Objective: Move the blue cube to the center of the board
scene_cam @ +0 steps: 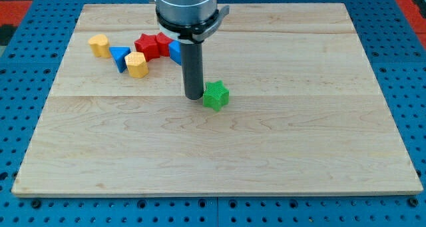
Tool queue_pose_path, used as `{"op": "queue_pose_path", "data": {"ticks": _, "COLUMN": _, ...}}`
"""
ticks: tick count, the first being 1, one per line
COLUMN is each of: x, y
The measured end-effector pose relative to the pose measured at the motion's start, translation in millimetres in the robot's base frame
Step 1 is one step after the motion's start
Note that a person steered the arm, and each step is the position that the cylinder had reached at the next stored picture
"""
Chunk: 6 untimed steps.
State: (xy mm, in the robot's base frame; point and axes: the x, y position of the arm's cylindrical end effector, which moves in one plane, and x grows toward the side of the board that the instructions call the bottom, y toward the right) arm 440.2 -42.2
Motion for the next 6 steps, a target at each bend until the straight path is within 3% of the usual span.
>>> {"op": "queue_pose_path", "data": {"ticks": 2, "x": 46, "y": 87}}
{"op": "queue_pose_path", "data": {"ticks": 3, "x": 59, "y": -19}}
{"op": "queue_pose_path", "data": {"ticks": 4, "x": 40, "y": -113}}
{"op": "queue_pose_path", "data": {"ticks": 6, "x": -23, "y": -177}}
